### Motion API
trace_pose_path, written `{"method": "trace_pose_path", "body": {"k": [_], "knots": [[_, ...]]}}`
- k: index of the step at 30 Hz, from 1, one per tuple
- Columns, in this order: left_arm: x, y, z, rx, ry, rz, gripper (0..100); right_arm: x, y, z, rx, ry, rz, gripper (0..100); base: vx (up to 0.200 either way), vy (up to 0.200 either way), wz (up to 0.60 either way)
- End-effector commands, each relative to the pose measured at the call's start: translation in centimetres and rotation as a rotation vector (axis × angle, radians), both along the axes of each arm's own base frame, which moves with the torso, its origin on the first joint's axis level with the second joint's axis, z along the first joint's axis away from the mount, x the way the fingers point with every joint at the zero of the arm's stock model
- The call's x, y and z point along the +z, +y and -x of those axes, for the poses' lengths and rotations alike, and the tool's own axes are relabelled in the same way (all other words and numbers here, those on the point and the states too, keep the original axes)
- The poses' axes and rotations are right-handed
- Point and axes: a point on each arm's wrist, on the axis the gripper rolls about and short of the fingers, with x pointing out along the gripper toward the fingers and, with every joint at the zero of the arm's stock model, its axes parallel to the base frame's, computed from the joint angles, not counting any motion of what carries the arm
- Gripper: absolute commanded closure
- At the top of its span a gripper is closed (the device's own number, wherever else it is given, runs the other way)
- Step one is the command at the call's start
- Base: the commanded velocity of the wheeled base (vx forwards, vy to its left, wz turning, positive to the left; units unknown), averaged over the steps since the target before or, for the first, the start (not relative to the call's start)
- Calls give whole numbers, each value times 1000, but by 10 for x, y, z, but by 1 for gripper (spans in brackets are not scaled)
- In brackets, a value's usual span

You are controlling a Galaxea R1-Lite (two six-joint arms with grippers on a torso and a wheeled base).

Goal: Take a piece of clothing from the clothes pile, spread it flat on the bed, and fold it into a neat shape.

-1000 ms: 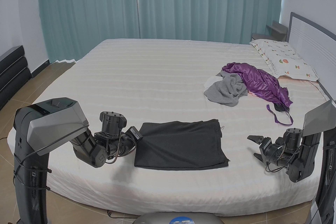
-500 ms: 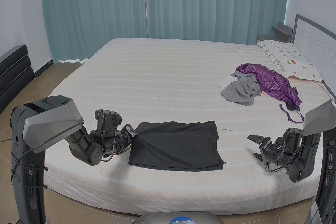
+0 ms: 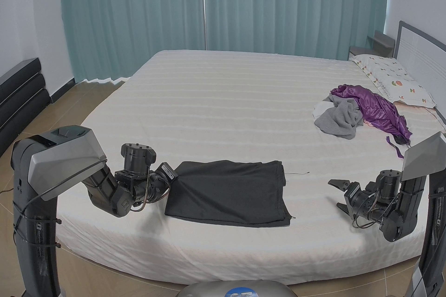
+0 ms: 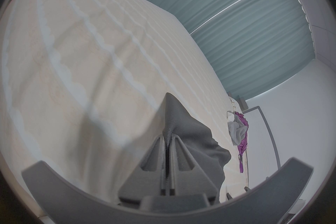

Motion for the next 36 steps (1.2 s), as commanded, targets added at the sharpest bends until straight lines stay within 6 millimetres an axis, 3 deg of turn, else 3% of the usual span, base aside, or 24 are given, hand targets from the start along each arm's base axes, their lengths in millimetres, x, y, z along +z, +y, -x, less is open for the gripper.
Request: {"method": "trace_pose_path", "body": {"k": [1,7,22,23,36], "knots": [[0,2,0,4,1,0,100,1,0,0,0,-12,0,0,0,200,0],[0,1,-1,2,-2,2,100,1,0,0,1,-12,0,0,0,200,0],[-2,-3,4,-13,15,-2,100,1,0,-1,1,-12,2,0,0,0,0],[-2,-3,4,-13,14,0,0,1,0,-1,1,-12,2,0,0,0,0],[1,3,2,29,23,40,0,1,0,-1,1,-14,2,0,0,0,0]]}}
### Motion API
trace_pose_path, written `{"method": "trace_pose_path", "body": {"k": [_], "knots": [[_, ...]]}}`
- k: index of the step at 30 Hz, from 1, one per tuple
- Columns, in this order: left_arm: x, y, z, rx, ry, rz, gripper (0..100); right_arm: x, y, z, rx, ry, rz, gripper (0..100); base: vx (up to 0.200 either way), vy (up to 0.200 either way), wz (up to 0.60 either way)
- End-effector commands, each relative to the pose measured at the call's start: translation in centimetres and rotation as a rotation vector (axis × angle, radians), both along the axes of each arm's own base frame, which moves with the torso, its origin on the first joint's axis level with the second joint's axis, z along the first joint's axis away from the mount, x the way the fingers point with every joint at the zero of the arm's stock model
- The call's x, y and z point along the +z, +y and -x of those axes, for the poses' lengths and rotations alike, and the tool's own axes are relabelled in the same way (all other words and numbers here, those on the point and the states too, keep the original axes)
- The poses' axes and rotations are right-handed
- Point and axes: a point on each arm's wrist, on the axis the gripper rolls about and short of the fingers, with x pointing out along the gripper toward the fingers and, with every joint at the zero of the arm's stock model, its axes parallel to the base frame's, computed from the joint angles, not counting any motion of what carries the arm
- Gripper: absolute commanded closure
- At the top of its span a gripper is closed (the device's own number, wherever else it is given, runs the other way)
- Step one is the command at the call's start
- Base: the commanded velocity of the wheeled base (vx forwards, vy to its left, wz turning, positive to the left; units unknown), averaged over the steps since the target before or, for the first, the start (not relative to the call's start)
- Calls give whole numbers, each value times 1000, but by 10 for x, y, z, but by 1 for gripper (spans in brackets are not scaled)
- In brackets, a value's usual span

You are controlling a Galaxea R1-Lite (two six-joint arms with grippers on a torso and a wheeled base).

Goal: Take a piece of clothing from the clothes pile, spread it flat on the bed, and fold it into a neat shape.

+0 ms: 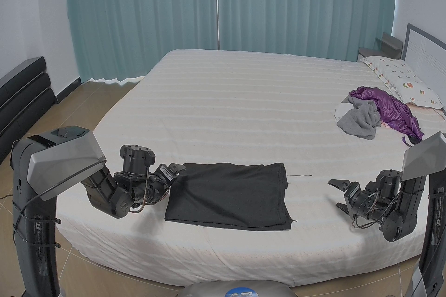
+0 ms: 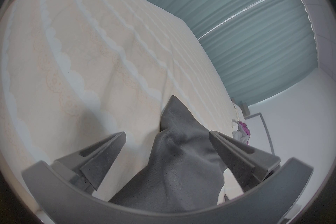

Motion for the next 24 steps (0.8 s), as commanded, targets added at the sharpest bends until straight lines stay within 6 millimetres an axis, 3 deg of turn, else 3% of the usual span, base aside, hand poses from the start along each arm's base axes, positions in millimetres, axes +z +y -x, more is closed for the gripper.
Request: {"method": "trace_pose_path", "body": {"k": [1,10,14,16,18,20,24], "knots": [[5,3,-2,30,-2,35,0,1,0,-1,0,-13,-2,0,0,0,0],[30,33,-5,136,-32,112,0,2,-3,-3,-17,-24,2,0,0,0,0],[42,36,1,159,-77,83,0,18,-3,-3,-61,-73,24,0,0,0,0],[58,39,5,192,-132,75,0,34,-2,-1,-87,-121,41,0,0,0,0],[84,42,16,203,-211,83,0,68,1,10,-124,-217,71,0,0,0,0],[97,44,22,196,-259,69,0,83,1,17,-128,-264,86,0,0,0,0],[151,52,58,226,-487,17,0,131,3,51,-98,-439,193,0,0,0,0]]}}
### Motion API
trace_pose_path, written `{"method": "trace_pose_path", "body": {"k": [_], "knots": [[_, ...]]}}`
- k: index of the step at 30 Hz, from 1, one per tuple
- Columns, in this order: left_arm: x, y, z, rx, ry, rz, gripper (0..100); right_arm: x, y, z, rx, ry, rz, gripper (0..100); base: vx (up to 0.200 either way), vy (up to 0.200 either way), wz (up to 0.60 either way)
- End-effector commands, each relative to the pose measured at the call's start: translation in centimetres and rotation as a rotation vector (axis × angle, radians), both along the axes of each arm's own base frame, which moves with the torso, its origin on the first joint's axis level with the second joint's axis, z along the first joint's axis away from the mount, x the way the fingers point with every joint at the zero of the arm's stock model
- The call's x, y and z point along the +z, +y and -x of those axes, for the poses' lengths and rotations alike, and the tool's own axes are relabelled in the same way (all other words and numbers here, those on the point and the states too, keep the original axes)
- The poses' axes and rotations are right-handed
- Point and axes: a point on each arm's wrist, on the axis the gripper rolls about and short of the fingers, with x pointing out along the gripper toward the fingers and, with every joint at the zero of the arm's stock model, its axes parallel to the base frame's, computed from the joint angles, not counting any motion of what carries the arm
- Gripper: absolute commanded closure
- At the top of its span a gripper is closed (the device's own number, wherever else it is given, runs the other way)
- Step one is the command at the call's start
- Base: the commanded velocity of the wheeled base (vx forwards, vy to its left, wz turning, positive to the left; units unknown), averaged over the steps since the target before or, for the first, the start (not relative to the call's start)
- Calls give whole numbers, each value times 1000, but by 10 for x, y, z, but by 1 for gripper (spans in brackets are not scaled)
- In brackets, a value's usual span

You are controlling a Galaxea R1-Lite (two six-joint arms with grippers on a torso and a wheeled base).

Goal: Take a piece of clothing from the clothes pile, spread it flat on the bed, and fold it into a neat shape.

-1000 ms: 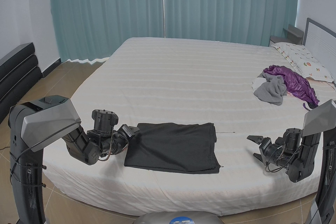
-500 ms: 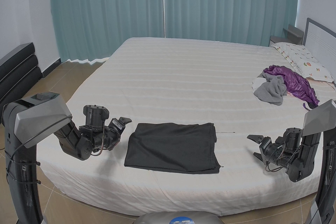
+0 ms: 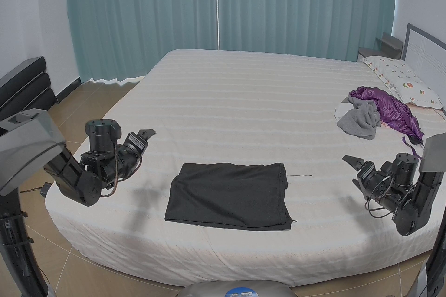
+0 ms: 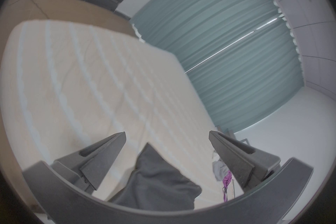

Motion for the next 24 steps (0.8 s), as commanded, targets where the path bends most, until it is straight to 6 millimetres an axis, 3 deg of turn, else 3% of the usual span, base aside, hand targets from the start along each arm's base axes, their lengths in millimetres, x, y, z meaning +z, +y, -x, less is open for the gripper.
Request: {"method": "trace_pose_path", "body": {"k": [1,5,7,8,9,10,11,15,19,20,22,23,24], "knots": [[88,12,55,59,-326,-50,0,84,6,52,12,-294,132,0,0,0,0],[123,18,105,46,-494,-138,0,135,18,112,48,-553,241,0,0,0,0],[133,20,129,66,-539,-208,0,147,20,145,80,-645,309,0,0,0,0],[134,20,131,68,-540,-212,0,146,20,147,82,-646,314,0,0,0,0],[139,24,150,100,-565,-242,0,145,17,168,96,-660,382,0,0,0,0],[139,24,151,102,-566,-243,0,144,17,169,96,-658,389,0,0,0,0],[141,26,172,107,-589,-255,0,145,12,187,88,-684,459,0,0,0,0],[148,38,220,136,-667,-338,0,149,5,219,78,-729,545,0,0,0,0],[142,52,268,199,-706,-451,0,138,-1,252,113,-704,652,0,0,0,0],[142,52,268,199,-706,-451,0,138,-1,252,113,-704,652,0,0,0,0],[137,60,298,243,-715,-519,0,129,-6,276,148,-688,692,0,0,0,0],[137,60,298,243,-715,-519,0,129,-6,276,148,-688,692,0,0,0,0],[135,66,318,256,-729,-574,0,123,-8,289,154,-664,726,0,0,0,0]]}}
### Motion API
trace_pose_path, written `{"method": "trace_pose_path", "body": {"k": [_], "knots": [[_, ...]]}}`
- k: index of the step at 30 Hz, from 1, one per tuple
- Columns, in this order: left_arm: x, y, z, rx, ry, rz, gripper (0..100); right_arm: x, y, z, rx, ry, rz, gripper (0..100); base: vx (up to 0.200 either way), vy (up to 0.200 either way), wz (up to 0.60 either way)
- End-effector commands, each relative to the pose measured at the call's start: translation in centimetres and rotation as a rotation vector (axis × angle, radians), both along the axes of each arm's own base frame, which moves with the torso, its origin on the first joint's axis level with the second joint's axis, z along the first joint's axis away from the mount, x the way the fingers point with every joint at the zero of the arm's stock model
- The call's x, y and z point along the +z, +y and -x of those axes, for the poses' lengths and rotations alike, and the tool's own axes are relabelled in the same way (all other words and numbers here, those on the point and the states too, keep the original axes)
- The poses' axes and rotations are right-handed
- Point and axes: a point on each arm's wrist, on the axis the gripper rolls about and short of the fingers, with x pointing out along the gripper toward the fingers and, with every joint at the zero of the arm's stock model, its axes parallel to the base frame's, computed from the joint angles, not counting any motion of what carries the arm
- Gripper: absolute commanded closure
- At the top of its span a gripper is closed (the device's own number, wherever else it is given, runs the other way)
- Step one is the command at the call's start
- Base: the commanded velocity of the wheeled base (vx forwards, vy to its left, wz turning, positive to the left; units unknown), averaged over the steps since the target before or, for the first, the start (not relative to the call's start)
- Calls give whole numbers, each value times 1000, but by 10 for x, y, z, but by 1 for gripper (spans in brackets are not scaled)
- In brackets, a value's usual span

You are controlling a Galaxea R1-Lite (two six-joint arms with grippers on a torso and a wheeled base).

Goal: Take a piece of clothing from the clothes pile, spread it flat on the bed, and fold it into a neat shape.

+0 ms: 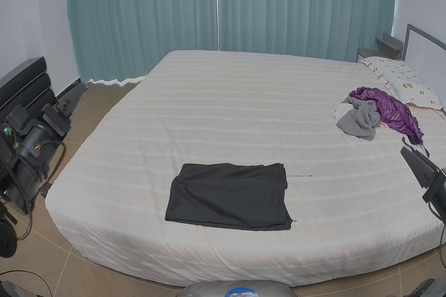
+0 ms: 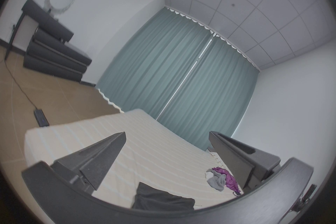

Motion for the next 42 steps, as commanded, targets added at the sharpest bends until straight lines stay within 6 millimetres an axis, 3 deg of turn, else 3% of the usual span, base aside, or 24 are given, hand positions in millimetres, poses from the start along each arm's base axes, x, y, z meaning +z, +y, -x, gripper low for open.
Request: {"method": "trace_pose_path", "body": {"k": [1,8,12,16,20,23,26,30,34,39,42], "knots": [[-2,37,144,175,-214,-208,0,-18,-19,112,9,-163,227,0,0,0,0],[-27,54,218,284,-246,-372,0,-24,-22,145,-95,-113,340,0,0,0,0],[-42,54,238,397,-223,-467,0,-24,-20,153,-150,-144,407,0,0,0,0],[-37,53,240,423,-283,-448,0,-32,-18,161,-181,-211,476,0,0,0,0],[-60,52,227,405,-210,-513,0,-33,-20,157,-271,-253,513,0,0,0,0],[-79,51,220,421,-202,-563,0,-44,-20,147,-312,-325,517,0,0,0,0],[-81,51,219,424,-201,-553,0,-56,-20,140,-333,-360,502,0,0,0,0],[-84,51,218,414,-172,-545,0,-65,-22,138,-367,-257,472,0,0,0,0],[-101,50,212,348,-6,-564,0,-84,-23,135,-376,-55,466,0,0,0,0],[-123,50,210,276,189,-529,0,-91,-23,135,-334,32,388,0,0,0,0],[-124,50,209,246,190,-506,0,-92,-23,134,-333,38,394,0,0,0,0]]}}
